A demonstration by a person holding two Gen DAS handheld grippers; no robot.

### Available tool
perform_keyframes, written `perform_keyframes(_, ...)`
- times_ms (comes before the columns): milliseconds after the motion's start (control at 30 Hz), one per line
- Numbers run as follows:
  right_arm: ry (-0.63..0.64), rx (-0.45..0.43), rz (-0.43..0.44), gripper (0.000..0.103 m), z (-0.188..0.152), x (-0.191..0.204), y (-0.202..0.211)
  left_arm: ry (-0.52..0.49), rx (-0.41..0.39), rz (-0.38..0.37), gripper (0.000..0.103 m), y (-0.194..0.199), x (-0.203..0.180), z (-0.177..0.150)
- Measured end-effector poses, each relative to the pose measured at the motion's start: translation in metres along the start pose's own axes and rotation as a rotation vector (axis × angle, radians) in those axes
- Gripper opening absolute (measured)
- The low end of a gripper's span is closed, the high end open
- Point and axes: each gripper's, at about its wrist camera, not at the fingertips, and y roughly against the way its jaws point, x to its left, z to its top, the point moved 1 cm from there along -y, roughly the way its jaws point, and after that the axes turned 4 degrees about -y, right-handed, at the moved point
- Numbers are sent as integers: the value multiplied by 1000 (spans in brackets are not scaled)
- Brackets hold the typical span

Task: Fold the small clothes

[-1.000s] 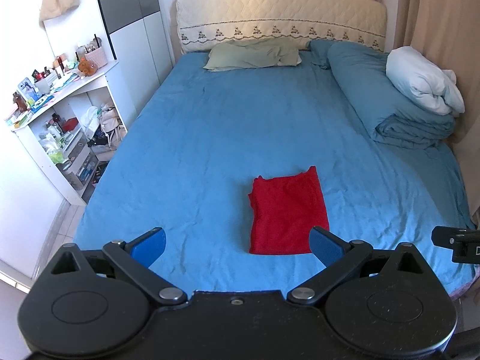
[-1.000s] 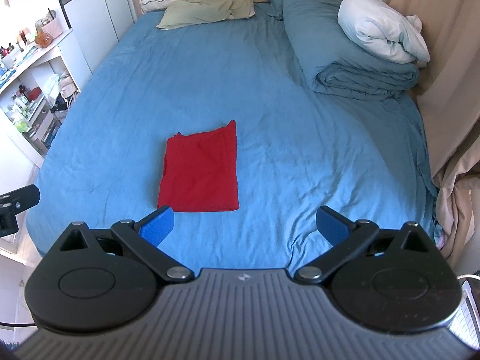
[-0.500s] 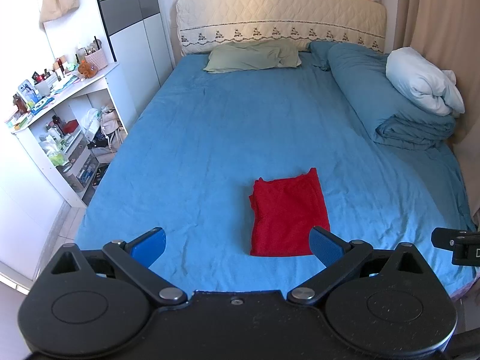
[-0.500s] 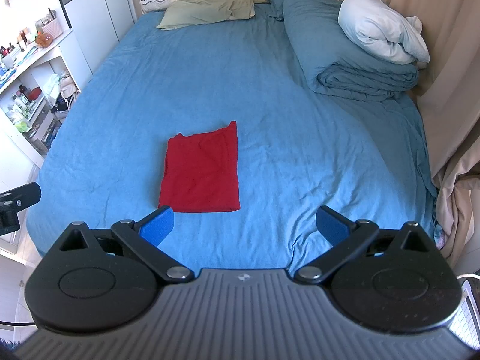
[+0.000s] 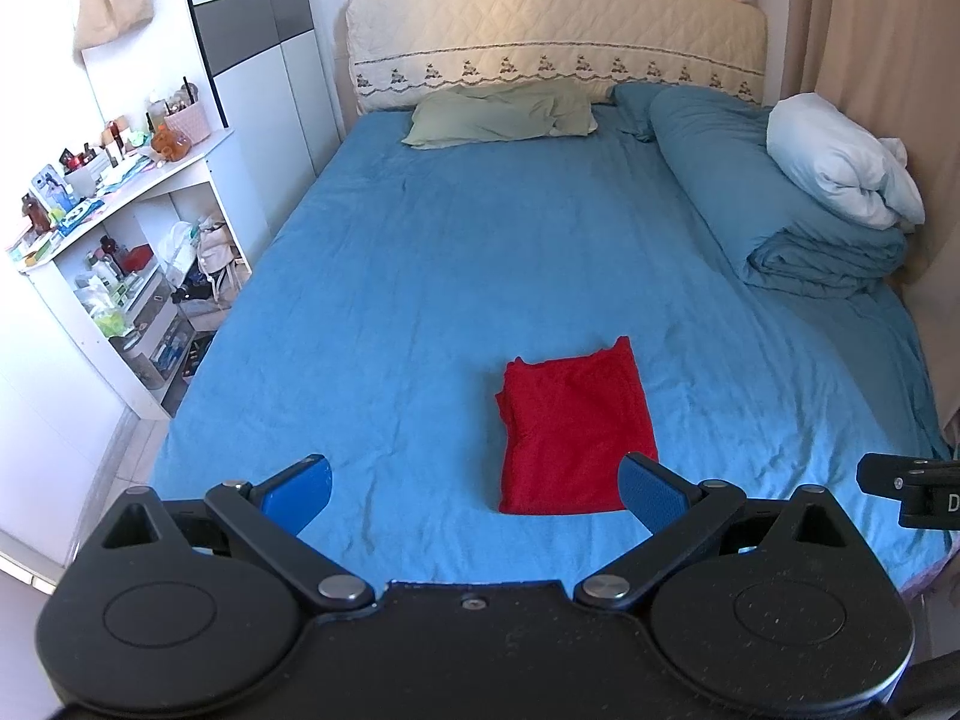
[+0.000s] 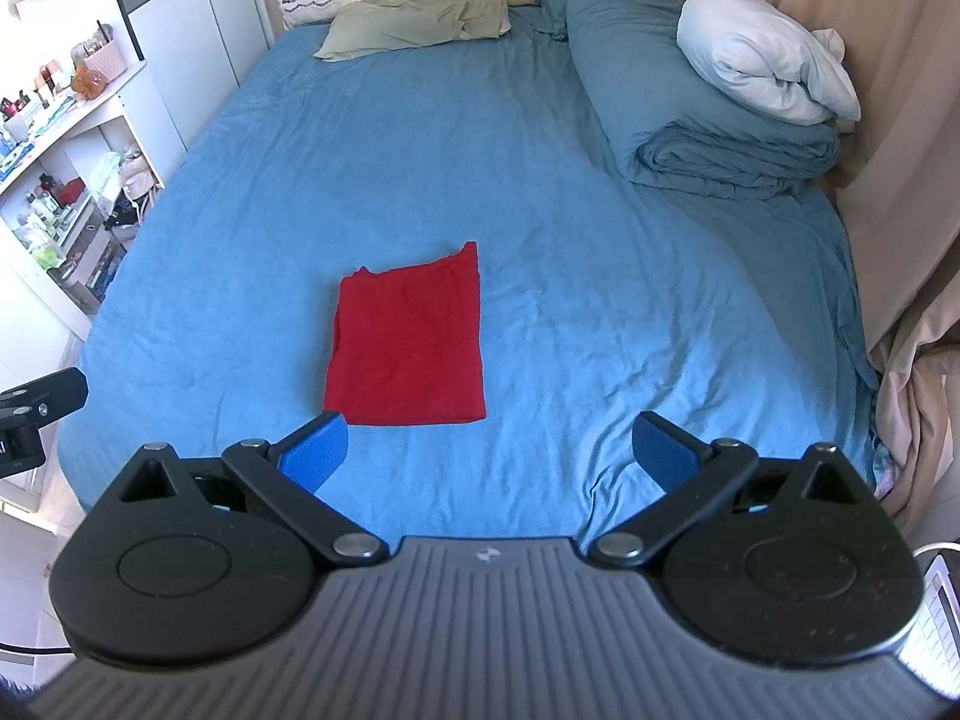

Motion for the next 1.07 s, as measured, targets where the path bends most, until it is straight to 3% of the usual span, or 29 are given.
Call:
perform_keyframes(800, -2, -6, -6, 103, -3, 13, -2, -6, -15, 37, 103, -1, 2, 2)
perform_keyframes(1067, -5, -12, -9, 103, 4, 12, -3, -2, -18, 18, 103, -6, 9, 6)
